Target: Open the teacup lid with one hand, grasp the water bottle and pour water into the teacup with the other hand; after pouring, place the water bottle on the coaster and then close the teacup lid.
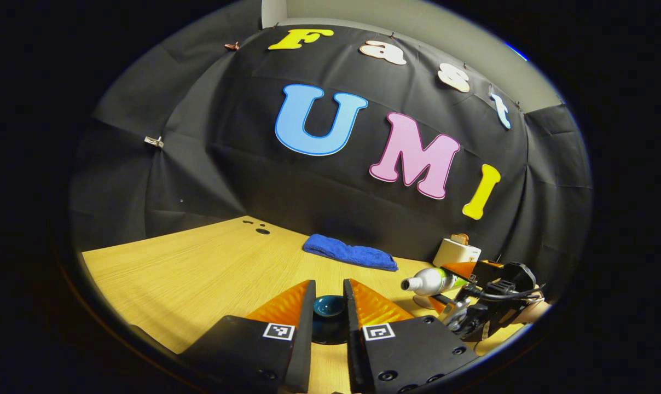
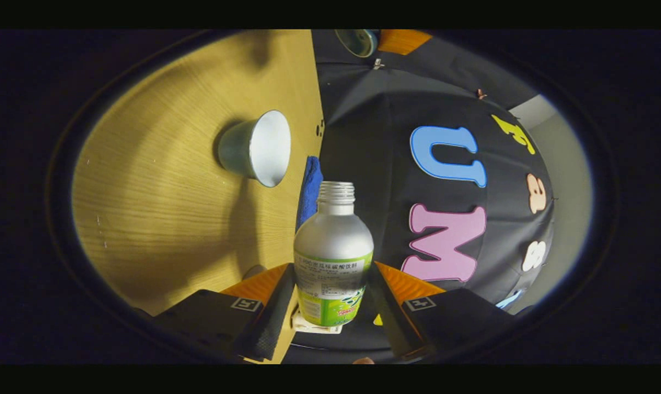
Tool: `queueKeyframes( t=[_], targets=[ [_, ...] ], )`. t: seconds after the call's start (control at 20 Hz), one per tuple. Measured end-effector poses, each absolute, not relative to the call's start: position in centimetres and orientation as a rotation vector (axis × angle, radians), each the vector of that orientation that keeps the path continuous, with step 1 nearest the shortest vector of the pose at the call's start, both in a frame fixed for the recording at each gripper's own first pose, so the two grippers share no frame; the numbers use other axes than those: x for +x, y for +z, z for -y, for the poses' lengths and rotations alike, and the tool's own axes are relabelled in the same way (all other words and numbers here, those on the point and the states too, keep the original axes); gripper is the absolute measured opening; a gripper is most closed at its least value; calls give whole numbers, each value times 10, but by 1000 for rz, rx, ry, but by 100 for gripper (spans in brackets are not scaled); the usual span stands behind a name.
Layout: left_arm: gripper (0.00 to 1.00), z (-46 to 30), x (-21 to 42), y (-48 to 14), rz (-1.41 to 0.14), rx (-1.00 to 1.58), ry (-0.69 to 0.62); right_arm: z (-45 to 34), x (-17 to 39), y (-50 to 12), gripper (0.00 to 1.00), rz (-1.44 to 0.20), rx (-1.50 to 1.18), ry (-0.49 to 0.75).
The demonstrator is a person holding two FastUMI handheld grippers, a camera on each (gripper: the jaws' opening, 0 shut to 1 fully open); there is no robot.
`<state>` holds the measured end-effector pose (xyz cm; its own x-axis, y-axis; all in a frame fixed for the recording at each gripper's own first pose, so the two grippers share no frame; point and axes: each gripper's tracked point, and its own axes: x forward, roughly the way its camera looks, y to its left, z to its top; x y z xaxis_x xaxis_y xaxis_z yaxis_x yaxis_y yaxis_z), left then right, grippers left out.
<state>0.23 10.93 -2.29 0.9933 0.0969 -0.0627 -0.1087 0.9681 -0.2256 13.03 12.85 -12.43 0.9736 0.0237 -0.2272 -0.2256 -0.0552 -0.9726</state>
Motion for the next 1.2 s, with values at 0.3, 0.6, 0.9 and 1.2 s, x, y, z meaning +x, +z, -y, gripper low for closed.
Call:
queueKeyframes(
  t=[0.3, 0.6, 0.9, 1.2],
  targets=[
    [31, -109, 3, -25, -58, -228, 104, -133, 132, -121, 79, -129, -1708, 209],
    [31, -110, 4, -27, -63, -232, 103, -133, 132, -120, 79, -116, -1786, 210],
    [31, -110, 4, -28, -66, -233, 102, -134, 131, -121, 79, -118, -1819, 230],
    [31, -111, 4, -28, -70, -234, 103, -140, 129, -119, 79, -90, -1875, 238]
  ],
)
